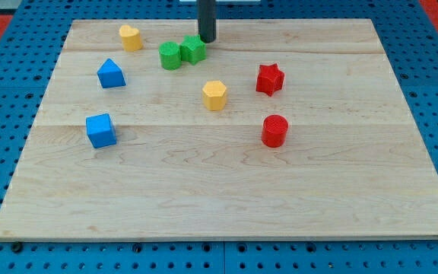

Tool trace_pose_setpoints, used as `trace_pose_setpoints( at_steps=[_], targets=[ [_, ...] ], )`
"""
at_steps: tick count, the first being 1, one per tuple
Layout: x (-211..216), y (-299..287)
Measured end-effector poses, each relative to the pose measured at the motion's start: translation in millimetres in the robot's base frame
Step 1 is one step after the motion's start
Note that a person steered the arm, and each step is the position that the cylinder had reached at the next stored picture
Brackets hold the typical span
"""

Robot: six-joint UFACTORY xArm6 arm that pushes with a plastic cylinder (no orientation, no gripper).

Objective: Push the green star down and left

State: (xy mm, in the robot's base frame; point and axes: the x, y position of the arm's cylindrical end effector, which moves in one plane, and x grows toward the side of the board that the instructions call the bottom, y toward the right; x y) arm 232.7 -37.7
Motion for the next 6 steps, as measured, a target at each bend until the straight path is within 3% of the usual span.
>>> trace_pose_setpoints(
  at_steps=[1, 2, 3, 4, 5, 6],
  targets=[
    [-9, -35],
    [-4, -9],
    [-3, 67],
    [27, -2],
    [36, -19],
    [9, -34]
  ],
)
